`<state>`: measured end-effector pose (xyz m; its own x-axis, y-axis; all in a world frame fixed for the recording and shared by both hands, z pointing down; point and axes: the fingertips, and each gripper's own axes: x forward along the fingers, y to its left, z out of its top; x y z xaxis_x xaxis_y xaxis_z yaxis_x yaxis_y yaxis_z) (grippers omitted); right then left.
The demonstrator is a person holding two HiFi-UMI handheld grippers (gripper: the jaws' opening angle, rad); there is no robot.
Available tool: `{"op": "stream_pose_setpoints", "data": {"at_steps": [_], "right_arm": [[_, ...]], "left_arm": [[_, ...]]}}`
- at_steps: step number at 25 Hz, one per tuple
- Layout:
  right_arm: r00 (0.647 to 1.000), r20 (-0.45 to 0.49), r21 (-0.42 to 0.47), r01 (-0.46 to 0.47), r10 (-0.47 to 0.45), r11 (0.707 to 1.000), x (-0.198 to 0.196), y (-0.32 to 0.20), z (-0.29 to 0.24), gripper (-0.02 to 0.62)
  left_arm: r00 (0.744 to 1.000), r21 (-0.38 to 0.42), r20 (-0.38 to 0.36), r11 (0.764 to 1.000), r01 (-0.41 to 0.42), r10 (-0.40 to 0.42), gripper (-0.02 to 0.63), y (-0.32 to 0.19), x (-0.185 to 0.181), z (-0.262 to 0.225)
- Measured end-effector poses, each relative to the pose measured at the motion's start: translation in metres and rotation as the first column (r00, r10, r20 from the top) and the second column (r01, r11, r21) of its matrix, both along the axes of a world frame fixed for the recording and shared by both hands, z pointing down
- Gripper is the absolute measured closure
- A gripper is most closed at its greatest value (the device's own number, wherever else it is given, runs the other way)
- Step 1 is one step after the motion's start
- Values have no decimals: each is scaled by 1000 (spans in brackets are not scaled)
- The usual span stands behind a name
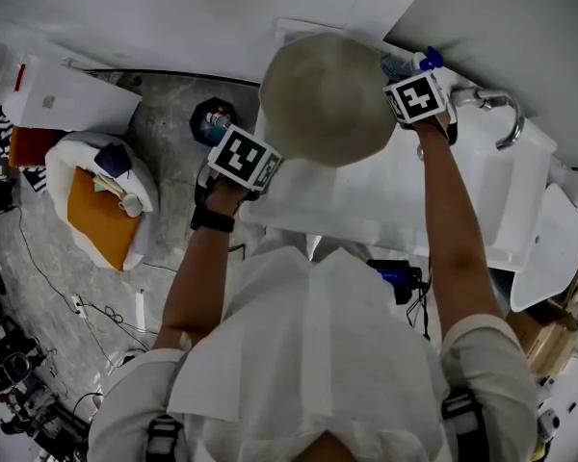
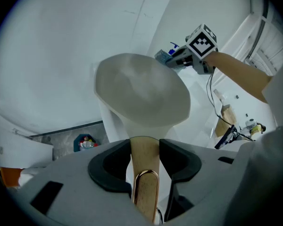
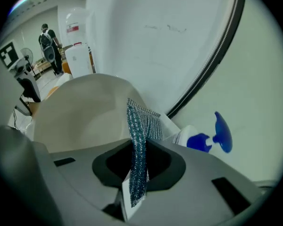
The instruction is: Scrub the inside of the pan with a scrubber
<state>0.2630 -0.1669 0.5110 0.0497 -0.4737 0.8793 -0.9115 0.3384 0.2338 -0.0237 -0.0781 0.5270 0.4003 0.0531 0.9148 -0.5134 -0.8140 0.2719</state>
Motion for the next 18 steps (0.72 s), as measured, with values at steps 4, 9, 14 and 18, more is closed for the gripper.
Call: {"op": "stream_pose_setpoints", "data": {"at_steps": [4, 9, 14, 18], "right_arm": [[993, -119, -56, -28, 21, 998, 4, -21, -1, 548], [989, -117, -5, 95, -95, 995, -25, -63, -4, 548], [965, -192, -25, 179, -180, 984, -46, -81, -4, 548], [947, -196, -7, 257, -253, 966, -75, -97, -5, 548]], "left_arm": [[1000, -1, 2, 1000, -3, 3, 402, -1, 1, 1], [1000, -9, -6, 1000, -3, 3, 402, 1, 0, 1], [1000, -15, -7, 1000, -8, 8, 402, 1, -1, 1], [1000, -14, -5, 1000, -13, 13, 402, 0, -1, 1]]}}
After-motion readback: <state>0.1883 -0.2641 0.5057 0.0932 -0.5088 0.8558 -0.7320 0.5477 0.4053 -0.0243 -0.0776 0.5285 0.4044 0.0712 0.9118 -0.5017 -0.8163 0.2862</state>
